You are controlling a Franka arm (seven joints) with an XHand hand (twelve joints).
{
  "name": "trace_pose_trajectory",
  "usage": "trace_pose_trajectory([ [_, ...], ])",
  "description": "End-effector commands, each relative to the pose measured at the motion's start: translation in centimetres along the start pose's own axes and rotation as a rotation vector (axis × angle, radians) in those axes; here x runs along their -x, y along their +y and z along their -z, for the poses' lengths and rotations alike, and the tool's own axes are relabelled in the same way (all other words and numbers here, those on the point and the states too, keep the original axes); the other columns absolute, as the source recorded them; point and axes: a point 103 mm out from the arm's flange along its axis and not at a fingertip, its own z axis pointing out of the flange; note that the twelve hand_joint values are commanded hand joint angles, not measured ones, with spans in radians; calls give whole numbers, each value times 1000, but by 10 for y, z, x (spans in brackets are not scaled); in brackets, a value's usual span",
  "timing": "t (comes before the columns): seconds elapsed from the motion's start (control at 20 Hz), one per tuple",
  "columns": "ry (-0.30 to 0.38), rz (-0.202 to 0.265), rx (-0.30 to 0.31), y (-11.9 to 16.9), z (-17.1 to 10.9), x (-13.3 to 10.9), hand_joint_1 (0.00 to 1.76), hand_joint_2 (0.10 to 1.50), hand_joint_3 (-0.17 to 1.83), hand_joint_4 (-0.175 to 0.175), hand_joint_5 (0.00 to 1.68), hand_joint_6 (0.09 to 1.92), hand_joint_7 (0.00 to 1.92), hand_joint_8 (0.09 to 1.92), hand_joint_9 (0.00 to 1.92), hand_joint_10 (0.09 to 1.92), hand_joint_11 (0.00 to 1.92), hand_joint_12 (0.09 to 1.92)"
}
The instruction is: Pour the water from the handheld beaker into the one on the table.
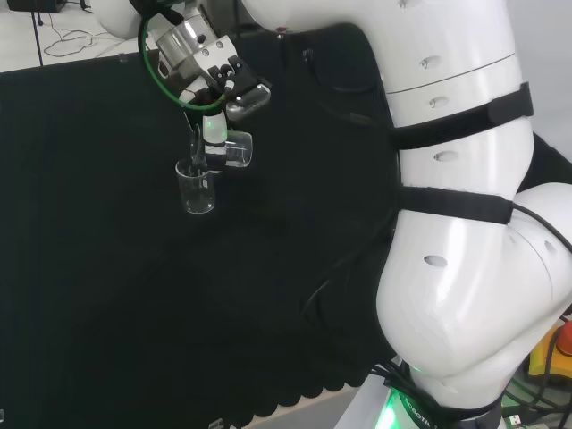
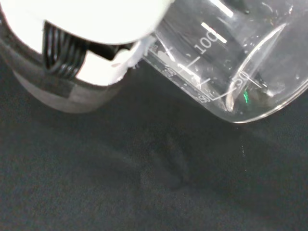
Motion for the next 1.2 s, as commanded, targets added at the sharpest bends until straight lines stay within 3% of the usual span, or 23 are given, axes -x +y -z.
trace_pose_trajectory([
  [0.05,-21,-16,-31,0,1,-1,1319,678,556,-175,1331,497,1396,444,1609,343,1303,707],
  [1.2,-81,-47,-96,-4,10,-5,1318,675,567,-175,1323,515,1387,464,1603,363,1308,701],
])
